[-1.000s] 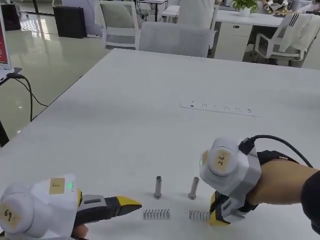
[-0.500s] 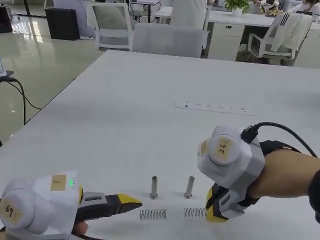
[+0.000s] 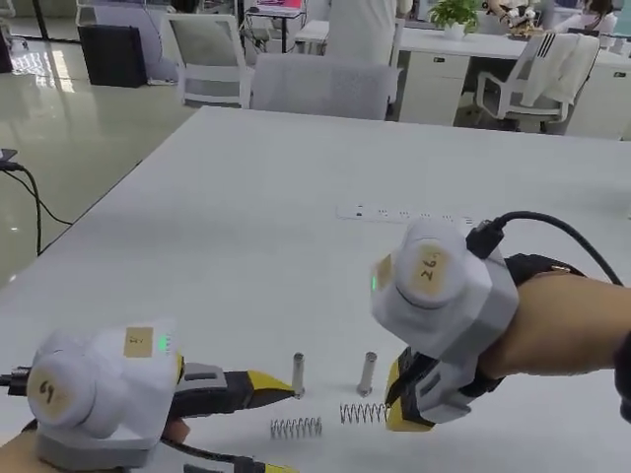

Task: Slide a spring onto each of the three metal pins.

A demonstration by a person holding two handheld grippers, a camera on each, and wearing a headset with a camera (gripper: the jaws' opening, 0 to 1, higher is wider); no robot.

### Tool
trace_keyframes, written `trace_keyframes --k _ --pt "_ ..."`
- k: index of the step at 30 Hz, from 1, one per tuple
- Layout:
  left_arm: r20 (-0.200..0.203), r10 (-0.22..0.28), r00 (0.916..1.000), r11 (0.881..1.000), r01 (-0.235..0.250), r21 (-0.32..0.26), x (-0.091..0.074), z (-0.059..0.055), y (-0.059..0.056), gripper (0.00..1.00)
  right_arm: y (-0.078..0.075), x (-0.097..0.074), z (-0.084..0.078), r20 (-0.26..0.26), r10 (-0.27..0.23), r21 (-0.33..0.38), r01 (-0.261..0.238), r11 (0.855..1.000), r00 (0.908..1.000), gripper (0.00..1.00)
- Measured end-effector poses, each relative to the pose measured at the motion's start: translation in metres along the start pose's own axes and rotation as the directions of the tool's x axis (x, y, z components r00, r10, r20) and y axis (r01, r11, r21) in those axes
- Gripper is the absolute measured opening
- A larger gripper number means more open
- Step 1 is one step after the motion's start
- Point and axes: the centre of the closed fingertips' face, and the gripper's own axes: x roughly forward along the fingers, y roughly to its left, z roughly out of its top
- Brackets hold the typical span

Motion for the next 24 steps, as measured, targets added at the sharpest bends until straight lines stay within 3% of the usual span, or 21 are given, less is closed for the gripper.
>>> trace_keyframes --k 12,24 --pt "0.004 -0.029 0.9996 0.999 0.028 0.044 0.009 0.011 -0.001 0.36 0.008 -0.003 0.014 0.019 0.007 -0.026 -0.006 1.000 0.9998 0.08" --pt "0.003 -0.047 0.9989 0.994 0.047 0.094 0.014 0.011 -0.006 0.18 0.013 -0.002 0.021 0.018 0.022 -0.055 -0.021 0.998 0.9996 0.08"
